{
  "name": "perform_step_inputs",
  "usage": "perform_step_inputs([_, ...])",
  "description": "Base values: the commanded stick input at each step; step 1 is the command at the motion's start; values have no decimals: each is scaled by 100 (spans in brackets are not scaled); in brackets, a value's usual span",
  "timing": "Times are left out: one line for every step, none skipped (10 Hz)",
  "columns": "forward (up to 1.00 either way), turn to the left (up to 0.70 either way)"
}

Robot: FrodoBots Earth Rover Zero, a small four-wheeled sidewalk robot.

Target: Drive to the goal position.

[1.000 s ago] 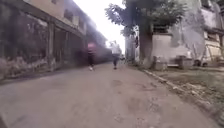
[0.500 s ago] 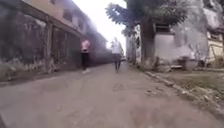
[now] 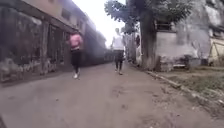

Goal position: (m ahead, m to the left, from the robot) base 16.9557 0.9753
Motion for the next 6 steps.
perform_step_inputs([50,1])
perform_step_inputs([50,1])
perform_step_inputs([50,1])
perform_step_inputs([50,1])
perform_step_inputs([50,1])
perform_step_inputs([50,1])
